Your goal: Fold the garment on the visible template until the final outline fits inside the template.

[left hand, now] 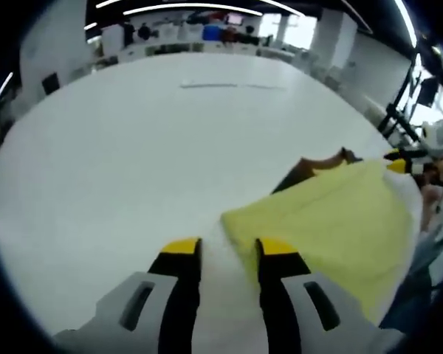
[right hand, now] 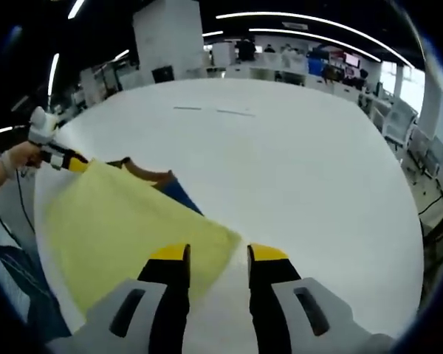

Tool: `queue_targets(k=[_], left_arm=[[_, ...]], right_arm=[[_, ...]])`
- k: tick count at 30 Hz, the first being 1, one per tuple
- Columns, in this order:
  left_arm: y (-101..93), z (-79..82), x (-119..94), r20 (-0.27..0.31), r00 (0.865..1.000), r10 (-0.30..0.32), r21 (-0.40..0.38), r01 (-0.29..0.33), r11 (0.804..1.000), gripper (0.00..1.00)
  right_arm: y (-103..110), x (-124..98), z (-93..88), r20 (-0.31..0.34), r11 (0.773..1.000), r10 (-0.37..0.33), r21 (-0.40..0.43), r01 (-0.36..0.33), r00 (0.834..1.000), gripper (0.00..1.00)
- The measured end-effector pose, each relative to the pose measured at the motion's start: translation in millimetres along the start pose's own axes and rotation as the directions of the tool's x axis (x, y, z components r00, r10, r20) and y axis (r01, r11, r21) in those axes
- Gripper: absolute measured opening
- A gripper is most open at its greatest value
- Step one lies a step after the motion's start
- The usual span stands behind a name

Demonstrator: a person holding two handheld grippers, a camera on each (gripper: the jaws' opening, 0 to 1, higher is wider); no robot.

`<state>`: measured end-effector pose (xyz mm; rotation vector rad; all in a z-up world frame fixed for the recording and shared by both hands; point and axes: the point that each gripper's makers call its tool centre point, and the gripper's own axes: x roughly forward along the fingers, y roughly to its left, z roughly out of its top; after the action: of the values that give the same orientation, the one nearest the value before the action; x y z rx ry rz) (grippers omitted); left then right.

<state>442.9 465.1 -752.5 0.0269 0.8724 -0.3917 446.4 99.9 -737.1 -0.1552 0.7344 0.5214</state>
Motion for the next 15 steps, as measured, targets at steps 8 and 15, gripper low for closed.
queue_targets(k=[8,15], left_arm=[[-10.9,-2.3,-7.0,-0.013,1.0,-0.023,0.033,0.024,0.999,0.4],[-19.7,1.0,-13.6,-0.005,0.999,-0.043,0.064,0.043,0.997,0.45]], right_arm=[[8.2,-4.8,-0.5,-0.001,1.0,0.016,-0.014,-0.016,1.0,0.38],[13.2,-8.7,0.5,0.006,0.999,0.023,-0.03,-0.023,1.0,0.43]])
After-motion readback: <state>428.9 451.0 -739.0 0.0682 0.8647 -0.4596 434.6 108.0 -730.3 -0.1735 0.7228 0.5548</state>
